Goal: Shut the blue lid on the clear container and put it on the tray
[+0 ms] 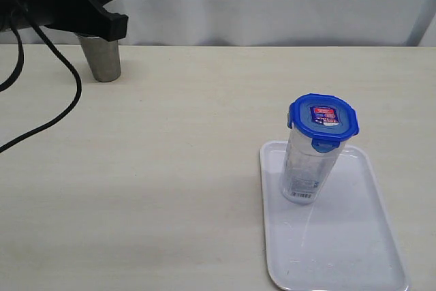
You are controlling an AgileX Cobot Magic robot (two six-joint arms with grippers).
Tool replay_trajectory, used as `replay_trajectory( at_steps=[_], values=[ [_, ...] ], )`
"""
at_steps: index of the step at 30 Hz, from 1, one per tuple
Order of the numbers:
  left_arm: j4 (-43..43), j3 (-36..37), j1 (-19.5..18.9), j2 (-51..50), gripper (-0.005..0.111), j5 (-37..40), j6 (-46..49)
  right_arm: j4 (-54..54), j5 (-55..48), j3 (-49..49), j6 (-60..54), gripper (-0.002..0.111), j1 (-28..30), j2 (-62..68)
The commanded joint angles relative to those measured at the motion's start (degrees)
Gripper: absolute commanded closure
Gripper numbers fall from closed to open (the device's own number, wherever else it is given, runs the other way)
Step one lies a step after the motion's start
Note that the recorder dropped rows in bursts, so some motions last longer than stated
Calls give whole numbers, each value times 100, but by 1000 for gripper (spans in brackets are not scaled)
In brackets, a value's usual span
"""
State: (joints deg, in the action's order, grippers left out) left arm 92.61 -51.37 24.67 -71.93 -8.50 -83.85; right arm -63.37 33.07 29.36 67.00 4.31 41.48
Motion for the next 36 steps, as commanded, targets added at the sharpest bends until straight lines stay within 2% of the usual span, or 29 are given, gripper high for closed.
replay_trajectory(
  at_steps=[1, 10, 11, 13, 16, 18, 23, 26, 28, 30, 36],
  values=[
    [9, 31, 2, 36, 107, 1, -43, 21, 39, -8, 29, 104, 30, -29],
    [-136, 31, 2, 36, 107, -75, 0, 21, 39, -8, 29, 104, 30, -29],
    [-352, 31, 2, 36, 107, 67, 78, 21, 39, -8, 29, 104, 30, -29],
    [-1548, 31, 2, 70, 107, 322, 530, 21, 39, -8, 29, 104, 30, -29],
    [-3542, 31, 53, 210, 107, 787, 1803, 21, 39, -8, 29, 104, 30, -29],
    [-4728, 31, 167, 333, 107, 990, 3157, 21, 39, -8, 29, 104, 30, -29],
    [-8005, 31, 648, 712, 107, 994, 7927, 21, 39, -8, 29, 104, 30, -29],
    [-9473, 155, 976, 950, 107, 806, 10034, 21, 39, -8, 29, 104, 30, -29],
    [-9633, 363, 1177, 1112, 107, 472, 10556, 21, 39, -8, 29, 104, 30, -29],
    [-9633, 604, 1274, 1251, 107, 84, 10657, 21, 39, -8, 29, 104, 30, -29],
    [-9622, 1402, 1272, 1719, 107, -811, 10657, 21, 39, -8, 29, 104, 30, -29]
  ],
)
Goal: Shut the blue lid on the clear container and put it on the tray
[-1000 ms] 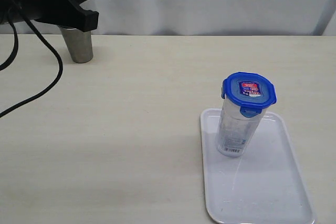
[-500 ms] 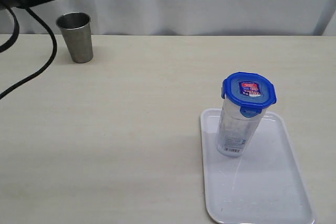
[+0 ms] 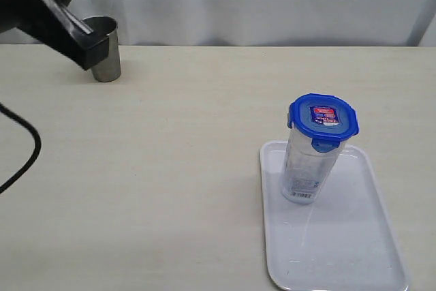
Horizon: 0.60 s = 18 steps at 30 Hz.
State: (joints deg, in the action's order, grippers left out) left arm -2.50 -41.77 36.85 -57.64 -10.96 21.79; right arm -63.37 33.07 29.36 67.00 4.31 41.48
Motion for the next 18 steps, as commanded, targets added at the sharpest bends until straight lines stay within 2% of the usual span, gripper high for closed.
replay_trajectory(
  at_steps=[1, 13, 18],
  values=[
    [-111, 561, 54, 376, 107, -624, 92, 21, 39, -8, 29, 104, 30, -29],
    [-111, 1470, 0, 1383, 107, -693, 105, 21, 39, -8, 29, 104, 30, -29],
    [-111, 1879, -449, 1890, 107, -693, -74, 21, 39, -8, 29, 104, 30, -29]
  ],
)
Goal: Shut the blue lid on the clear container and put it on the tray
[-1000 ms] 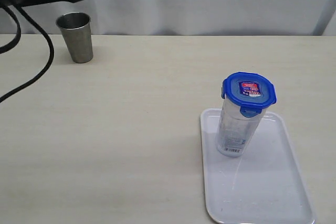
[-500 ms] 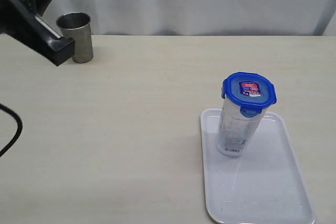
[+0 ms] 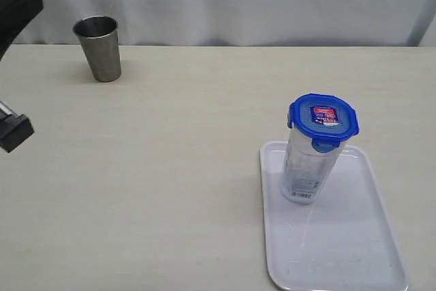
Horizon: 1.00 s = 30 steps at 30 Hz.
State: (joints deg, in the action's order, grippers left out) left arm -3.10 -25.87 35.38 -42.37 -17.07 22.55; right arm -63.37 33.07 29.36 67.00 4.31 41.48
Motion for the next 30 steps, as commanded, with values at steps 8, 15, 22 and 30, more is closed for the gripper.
replay_trajectory(
  at_steps=[8, 15, 22, 30],
  values=[
    [-51, 1058, -1593, 1408, 107, -86, -876, 21, 39, -8, 29, 104, 30, -29],
    [-39, 1444, -2455, 2138, 107, 94, -1545, 21, 39, -8, 29, 104, 30, -29],
    [-51, 1959, -3042, 2782, 107, 37, -1700, 21, 39, -8, 29, 104, 30, -29],
    [-121, 2449, -3487, 3281, 107, -105, -1700, 21, 39, -8, 29, 104, 30, -29]
  ],
)
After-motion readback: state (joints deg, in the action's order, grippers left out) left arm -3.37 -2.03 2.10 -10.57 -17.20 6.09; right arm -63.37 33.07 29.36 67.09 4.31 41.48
